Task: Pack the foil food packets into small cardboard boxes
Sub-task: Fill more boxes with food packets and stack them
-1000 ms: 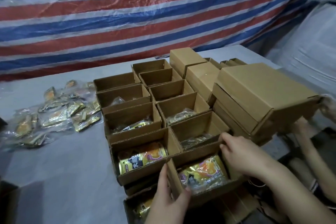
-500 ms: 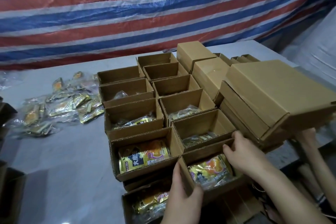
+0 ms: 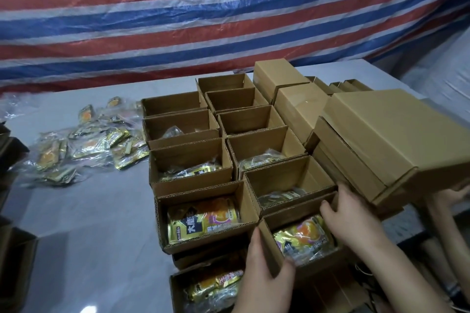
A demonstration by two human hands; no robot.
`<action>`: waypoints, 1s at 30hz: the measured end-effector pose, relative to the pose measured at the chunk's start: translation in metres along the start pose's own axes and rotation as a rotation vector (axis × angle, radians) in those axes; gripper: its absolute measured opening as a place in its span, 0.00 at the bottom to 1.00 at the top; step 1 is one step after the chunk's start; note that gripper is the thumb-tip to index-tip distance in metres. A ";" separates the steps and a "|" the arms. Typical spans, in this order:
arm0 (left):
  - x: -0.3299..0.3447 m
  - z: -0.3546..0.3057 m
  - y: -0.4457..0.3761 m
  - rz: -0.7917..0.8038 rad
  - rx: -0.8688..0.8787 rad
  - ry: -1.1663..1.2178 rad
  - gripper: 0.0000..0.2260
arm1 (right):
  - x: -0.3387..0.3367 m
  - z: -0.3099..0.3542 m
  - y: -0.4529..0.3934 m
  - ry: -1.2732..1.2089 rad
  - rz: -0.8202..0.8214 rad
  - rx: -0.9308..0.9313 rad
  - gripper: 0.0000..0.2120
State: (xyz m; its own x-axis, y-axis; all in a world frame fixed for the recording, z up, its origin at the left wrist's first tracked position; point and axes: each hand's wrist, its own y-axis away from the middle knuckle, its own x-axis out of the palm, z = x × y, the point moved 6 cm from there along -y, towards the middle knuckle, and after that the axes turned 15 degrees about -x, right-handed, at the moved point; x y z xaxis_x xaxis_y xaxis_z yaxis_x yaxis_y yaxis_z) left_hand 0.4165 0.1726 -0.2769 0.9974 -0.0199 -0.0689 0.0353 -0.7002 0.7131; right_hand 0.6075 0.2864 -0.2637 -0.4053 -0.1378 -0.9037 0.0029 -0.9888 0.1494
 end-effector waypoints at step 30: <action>-0.451 -0.003 0.012 -0.674 0.304 -0.023 0.05 | 0.066 0.462 -0.005 -0.103 -0.096 -0.971 0.14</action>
State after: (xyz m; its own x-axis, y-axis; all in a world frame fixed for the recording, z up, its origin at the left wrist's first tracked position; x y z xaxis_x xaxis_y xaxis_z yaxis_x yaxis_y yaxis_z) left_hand -0.0329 0.1756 -0.2348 0.7636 0.4716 -0.4409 0.6176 -0.7326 0.2862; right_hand 0.1585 0.3090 -0.1389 -0.5207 -0.0937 -0.8486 0.6977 -0.6195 -0.3597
